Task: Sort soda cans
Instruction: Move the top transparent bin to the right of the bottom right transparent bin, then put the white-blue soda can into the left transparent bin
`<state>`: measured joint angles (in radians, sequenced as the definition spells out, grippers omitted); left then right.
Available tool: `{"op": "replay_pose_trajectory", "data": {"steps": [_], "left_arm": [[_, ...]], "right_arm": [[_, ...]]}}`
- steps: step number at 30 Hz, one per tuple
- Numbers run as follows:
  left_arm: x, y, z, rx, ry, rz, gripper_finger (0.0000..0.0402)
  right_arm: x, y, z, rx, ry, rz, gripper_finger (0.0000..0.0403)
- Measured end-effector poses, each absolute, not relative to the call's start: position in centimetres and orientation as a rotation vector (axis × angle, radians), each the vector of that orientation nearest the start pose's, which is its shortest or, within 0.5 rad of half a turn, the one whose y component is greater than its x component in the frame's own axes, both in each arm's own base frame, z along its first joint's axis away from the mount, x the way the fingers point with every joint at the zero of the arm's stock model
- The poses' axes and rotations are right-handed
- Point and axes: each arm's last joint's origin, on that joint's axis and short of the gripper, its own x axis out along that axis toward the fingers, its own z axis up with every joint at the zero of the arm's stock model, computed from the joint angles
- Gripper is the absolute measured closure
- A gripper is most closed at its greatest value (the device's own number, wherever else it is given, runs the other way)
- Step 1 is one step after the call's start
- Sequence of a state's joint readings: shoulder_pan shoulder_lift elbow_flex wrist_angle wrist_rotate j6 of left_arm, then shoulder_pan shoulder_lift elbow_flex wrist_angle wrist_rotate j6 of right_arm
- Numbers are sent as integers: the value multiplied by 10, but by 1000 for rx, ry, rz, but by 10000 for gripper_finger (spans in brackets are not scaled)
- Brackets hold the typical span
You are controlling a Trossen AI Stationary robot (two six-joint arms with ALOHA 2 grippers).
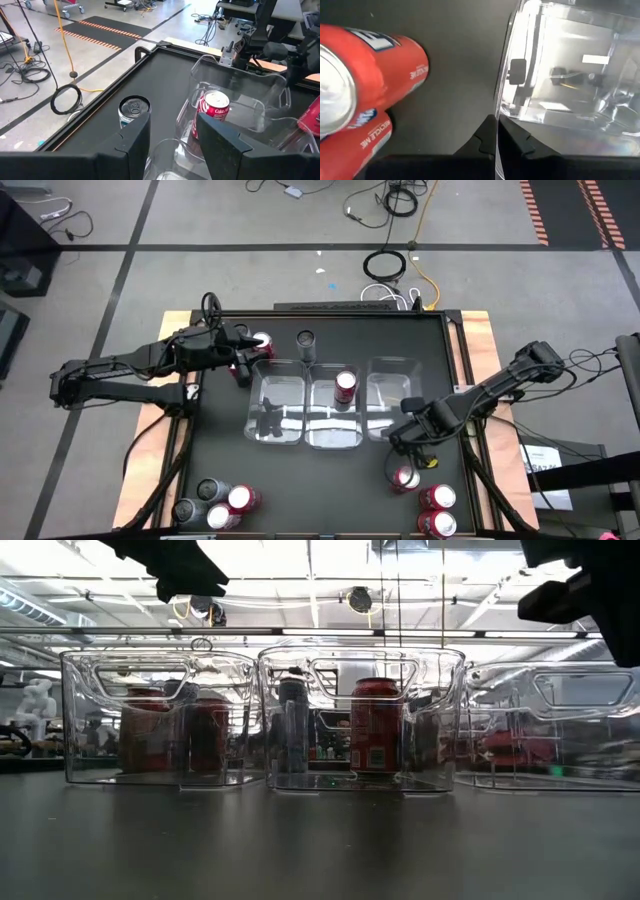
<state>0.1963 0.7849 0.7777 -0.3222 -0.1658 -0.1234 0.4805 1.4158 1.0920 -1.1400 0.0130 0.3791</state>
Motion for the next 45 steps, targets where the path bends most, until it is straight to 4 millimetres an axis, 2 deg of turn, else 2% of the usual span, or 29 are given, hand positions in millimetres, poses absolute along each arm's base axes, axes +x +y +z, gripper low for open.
{"op": "replay_pose_trajectory", "data": {"steps": [8,26,38,45], "left_arm": [[166,38,317,-126,309,378,232],[166,38,317,-126,309,379,232],[166,38,317,-126,309,379,232],[166,38,317,-126,309,379,232]], "right_arm": [[219,115,248,-13,1413,141,403],[219,118,248,95,1439,149,400],[221,120,256,106,1413,161,358],[217,117,278,83,1466,134,323]]}}
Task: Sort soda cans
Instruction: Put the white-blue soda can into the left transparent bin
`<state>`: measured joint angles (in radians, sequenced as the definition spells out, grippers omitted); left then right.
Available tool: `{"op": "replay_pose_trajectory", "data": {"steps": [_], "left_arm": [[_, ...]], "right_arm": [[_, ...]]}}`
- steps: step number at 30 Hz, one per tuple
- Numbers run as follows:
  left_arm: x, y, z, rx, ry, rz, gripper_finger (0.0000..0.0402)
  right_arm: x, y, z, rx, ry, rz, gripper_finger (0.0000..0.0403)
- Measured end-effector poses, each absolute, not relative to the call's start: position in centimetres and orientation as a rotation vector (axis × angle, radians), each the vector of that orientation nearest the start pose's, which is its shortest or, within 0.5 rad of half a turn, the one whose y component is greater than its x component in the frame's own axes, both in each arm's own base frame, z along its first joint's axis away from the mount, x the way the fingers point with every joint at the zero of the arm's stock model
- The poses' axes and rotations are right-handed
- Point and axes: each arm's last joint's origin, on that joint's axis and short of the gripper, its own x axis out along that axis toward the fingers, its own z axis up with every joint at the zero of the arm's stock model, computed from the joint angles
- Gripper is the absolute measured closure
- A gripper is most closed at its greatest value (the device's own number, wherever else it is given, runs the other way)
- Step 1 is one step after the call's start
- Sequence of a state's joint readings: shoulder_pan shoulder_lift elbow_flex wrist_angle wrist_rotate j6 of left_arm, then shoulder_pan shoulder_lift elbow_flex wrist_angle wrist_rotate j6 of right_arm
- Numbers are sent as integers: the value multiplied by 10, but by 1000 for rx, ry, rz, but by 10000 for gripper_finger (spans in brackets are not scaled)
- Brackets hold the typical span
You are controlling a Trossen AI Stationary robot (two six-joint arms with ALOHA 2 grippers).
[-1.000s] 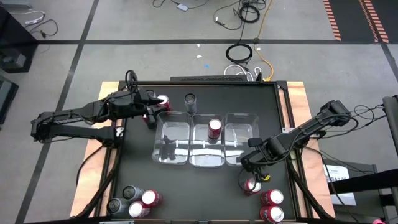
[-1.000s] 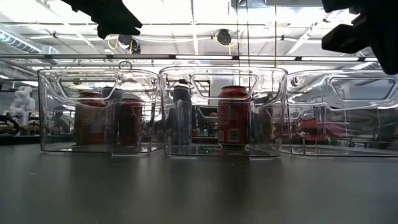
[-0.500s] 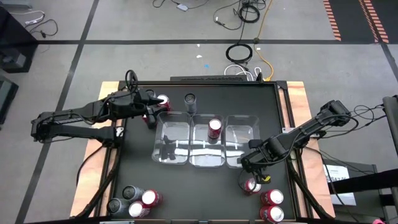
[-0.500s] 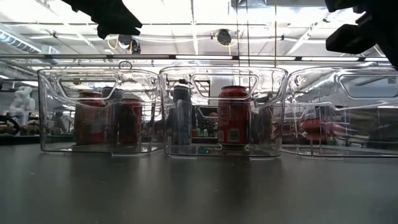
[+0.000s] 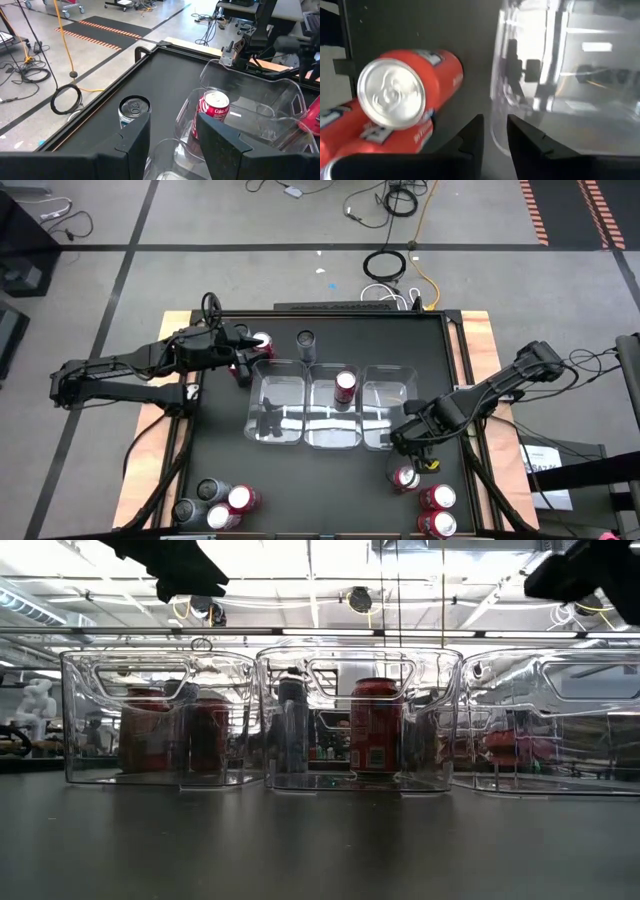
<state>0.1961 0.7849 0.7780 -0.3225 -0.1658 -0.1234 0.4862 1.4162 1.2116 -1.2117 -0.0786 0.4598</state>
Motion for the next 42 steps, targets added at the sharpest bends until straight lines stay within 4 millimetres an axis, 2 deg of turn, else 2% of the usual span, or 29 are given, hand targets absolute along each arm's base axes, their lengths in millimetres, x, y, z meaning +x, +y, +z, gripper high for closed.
{"op": "replay_pose_trajectory", "data": {"steps": [3,7,11,14,18,21,23,28,34,38,42], "left_arm": [[166,38,317,-126,309,379,232],[166,38,317,-126,309,379,232],[166,38,317,-127,309,379,232],[166,38,317,-128,309,379,232],[166,38,317,-128,308,379,232],[166,38,317,-128,308,379,232],[166,38,317,-128,308,379,232],[166,38,318,-127,303,382,232],[167,39,319,-124,286,398,232],[171,40,316,-124,302,400,232],[177,41,312,-125,329,402,232]], "right_arm": [[213,114,293,69,1487,70,315],[204,104,312,96,1404,-150,312],[189,93,328,186,1182,-376,312],[174,90,336,247,915,-499,312],[162,88,329,335,547,-567,314],[166,87,315,406,249,-617,320],[174,86,303,430,145,-600,325],[196,71,287,521,44,-357,337],[215,31,290,470,38,-196,351],[216,-3,288,486,103,-134,359],[204,-36,279,554,222,-172,365]]}}
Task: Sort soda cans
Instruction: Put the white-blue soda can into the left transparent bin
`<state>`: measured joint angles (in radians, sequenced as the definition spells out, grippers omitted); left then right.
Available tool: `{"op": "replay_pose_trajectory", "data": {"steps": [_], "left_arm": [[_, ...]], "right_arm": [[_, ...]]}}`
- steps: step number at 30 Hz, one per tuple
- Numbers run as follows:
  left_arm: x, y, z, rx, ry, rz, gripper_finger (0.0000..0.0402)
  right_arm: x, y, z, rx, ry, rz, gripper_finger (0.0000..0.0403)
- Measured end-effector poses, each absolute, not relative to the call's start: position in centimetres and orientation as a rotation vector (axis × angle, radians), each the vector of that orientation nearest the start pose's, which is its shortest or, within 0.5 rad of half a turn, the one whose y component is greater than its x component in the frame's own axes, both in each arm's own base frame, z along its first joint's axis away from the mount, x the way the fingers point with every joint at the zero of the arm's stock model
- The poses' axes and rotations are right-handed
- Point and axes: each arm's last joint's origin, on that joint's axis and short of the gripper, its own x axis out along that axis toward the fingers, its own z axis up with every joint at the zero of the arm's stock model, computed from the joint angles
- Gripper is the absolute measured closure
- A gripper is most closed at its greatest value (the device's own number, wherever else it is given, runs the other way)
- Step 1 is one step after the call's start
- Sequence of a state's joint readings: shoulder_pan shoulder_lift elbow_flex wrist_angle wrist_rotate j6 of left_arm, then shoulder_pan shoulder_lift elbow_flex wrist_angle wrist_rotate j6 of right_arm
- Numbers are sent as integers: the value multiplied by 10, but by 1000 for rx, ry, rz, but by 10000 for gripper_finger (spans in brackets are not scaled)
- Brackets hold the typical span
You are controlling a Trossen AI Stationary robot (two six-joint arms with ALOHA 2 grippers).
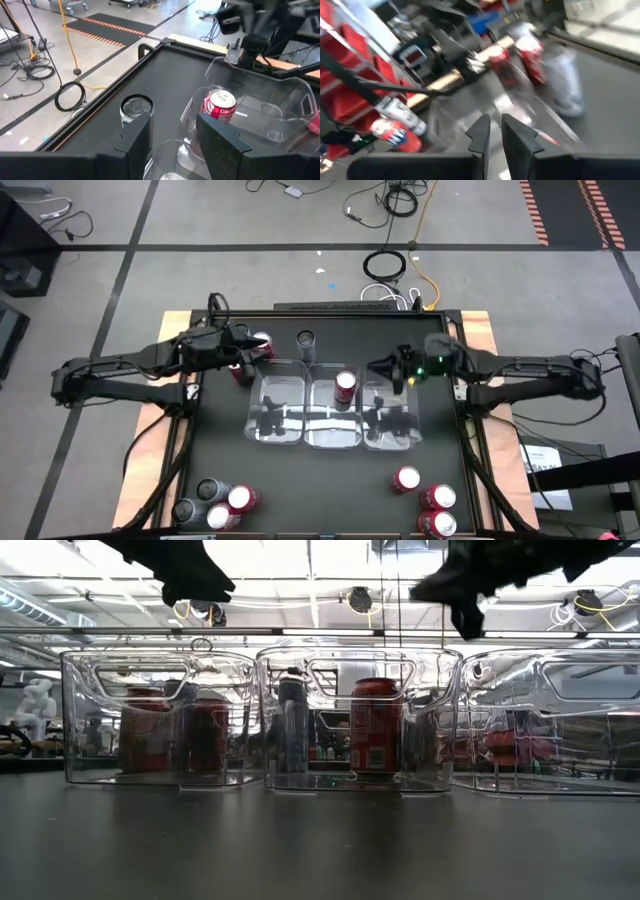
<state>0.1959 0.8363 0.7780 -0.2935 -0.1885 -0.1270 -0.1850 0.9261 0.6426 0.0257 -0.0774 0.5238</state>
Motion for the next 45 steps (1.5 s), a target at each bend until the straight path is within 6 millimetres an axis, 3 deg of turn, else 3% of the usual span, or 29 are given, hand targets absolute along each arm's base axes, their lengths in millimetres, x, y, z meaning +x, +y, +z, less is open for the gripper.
{"op": "replay_pose_trajectory", "data": {"steps": [9,15,22,32,45], "left_arm": [[189,47,314,-176,330,550,232],[211,53,323,-212,359,618,232],[247,67,334,-374,384,720,232],[287,88,339,-419,312,756,233],[296,91,338,-408,269,741,233]], "right_arm": [[160,-78,280,623,299,-185,367],[139,-94,285,572,507,-259,367],[137,-104,308,435,515,-266,367],[136,-103,305,359,558,-237,367],[136,-103,305,432,550,-259,367]]}}
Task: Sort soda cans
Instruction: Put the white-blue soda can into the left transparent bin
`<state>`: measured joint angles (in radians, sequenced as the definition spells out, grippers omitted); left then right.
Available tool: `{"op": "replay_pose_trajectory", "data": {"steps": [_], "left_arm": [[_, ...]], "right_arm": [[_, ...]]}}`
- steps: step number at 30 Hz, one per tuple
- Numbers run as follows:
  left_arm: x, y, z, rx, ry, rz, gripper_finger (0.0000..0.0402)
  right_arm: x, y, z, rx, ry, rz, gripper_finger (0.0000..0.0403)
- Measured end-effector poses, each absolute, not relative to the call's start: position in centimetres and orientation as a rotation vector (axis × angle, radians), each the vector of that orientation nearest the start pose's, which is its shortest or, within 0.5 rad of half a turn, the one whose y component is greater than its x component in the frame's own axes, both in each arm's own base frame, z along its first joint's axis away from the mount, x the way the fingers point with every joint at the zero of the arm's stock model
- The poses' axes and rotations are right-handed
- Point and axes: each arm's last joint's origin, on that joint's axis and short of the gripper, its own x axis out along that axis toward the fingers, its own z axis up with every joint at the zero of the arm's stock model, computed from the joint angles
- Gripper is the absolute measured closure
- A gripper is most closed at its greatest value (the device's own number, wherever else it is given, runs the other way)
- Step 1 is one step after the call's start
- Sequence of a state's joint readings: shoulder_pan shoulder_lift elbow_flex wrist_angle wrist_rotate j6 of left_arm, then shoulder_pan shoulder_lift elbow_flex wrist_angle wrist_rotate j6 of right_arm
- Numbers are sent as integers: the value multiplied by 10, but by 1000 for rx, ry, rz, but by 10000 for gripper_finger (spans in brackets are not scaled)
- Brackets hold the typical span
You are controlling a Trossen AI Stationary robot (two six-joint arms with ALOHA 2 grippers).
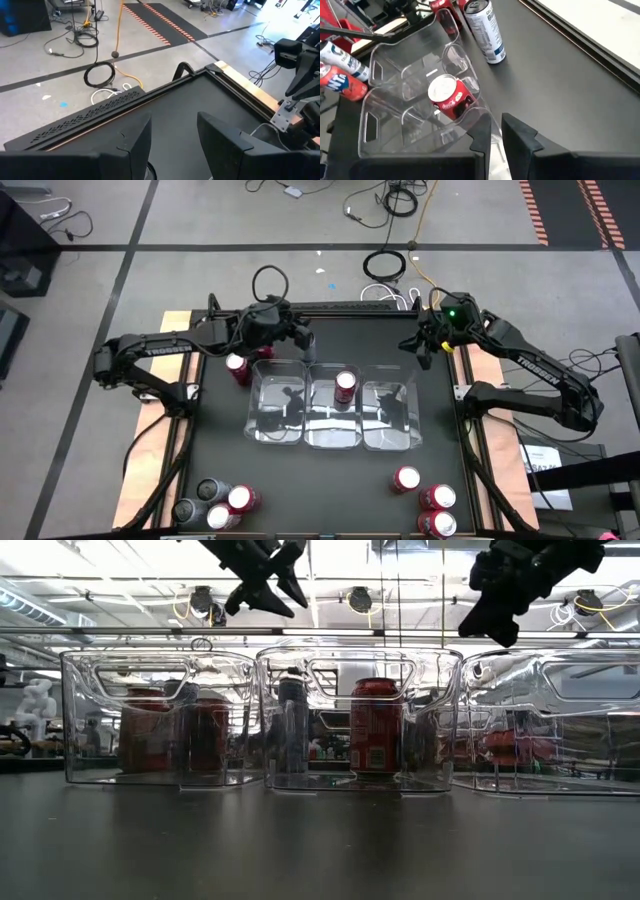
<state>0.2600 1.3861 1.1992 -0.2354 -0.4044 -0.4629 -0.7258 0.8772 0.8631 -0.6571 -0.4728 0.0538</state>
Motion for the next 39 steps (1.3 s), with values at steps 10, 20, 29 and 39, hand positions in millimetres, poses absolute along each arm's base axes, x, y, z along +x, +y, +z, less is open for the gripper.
{"op": "replay_pose_trajectory", "data": {"steps": [10,20,29,39], "left_arm": [[297,89,337,-352,311,648,233],[295,90,335,-341,335,697,154],[291,95,330,-492,319,791,8],[289,97,329,-606,295,807,27]], "right_arm": [[136,-104,305,491,541,-286,367],[135,-106,304,491,551,-390,367],[135,-106,304,492,551,-391,367],[135,-106,304,536,544,-404,367]]}}
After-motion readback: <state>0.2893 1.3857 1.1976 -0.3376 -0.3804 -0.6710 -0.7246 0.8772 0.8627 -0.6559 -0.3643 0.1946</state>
